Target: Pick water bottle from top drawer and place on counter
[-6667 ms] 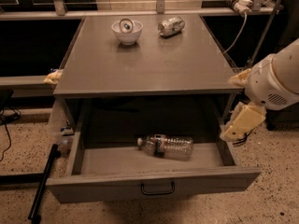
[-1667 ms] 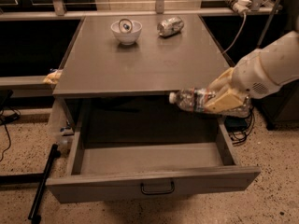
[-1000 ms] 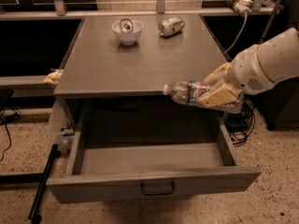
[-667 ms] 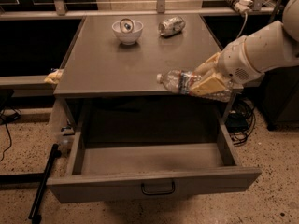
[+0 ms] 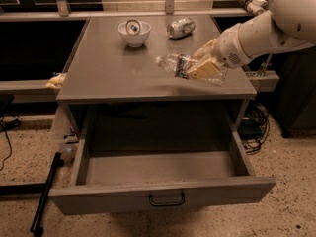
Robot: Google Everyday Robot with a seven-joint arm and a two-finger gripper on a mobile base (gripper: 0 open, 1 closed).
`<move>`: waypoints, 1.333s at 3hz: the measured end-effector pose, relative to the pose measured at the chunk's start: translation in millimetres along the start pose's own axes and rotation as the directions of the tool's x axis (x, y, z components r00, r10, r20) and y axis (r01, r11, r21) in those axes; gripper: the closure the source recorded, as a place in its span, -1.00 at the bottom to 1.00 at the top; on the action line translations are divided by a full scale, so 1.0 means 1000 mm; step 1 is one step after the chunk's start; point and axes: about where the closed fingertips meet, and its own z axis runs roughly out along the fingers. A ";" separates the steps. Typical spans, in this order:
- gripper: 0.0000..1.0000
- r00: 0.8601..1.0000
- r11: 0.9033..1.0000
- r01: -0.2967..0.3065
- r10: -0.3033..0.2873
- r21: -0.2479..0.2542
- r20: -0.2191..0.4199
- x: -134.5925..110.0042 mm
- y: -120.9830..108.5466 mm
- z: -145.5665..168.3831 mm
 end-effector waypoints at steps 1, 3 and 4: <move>1.00 1.000 1.000 -0.006 0.006 -0.014 0.028 -0.002 -0.022 0.027; 1.00 0.997 0.998 -0.038 0.042 -0.059 0.066 0.004 -0.044 0.073; 0.62 0.997 0.997 -0.039 0.043 -0.059 0.067 0.004 -0.044 0.074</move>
Offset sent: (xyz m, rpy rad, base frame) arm 0.0845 0.0198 -0.0373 0.0888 0.0398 0.0275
